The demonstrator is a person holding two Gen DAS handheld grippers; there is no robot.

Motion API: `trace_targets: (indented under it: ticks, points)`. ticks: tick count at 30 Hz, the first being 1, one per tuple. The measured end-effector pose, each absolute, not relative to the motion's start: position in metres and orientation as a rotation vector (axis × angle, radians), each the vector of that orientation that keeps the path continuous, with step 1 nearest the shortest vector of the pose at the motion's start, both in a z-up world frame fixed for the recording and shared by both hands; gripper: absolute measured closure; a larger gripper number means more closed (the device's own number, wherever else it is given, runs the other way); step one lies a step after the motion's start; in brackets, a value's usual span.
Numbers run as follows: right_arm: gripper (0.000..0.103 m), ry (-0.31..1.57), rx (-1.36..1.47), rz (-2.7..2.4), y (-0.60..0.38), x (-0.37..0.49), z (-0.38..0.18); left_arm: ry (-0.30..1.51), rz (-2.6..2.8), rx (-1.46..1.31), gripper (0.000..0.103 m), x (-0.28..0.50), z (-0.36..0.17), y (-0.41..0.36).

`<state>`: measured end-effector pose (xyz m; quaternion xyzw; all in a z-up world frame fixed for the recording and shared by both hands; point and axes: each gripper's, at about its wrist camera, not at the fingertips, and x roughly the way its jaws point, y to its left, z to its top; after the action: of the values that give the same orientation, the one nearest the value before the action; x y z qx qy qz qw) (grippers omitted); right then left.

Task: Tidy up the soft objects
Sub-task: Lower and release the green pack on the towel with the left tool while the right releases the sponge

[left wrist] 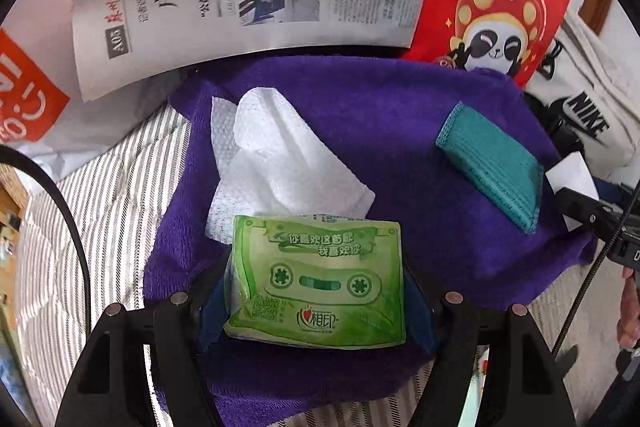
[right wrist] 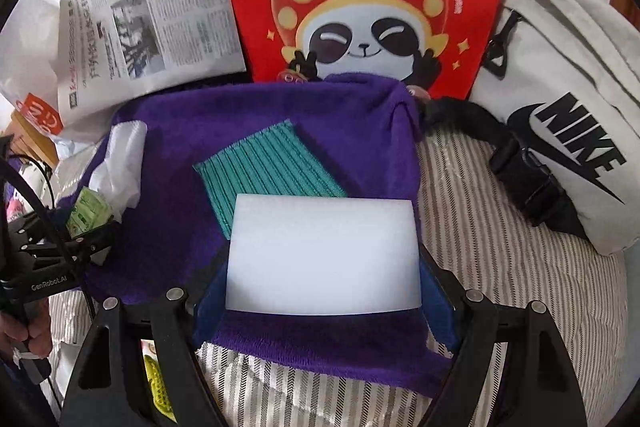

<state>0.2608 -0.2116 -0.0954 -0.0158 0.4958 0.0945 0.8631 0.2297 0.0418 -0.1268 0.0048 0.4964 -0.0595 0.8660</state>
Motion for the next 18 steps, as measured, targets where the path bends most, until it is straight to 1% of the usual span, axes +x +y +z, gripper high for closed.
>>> trace_targets:
  ticks: [9, 18]
  points:
    - [0.021, 1.072, -0.069, 0.204, -0.203, 0.266, -0.114, 1.053, -0.124, 0.08, 0.031, 0.237, -0.136, 0.026]
    - [0.019, 1.047, -0.097, 0.235, -0.198, 0.26, -0.119, 1.074, -0.131, 0.102, 0.029, 0.246, -0.145, 0.006]
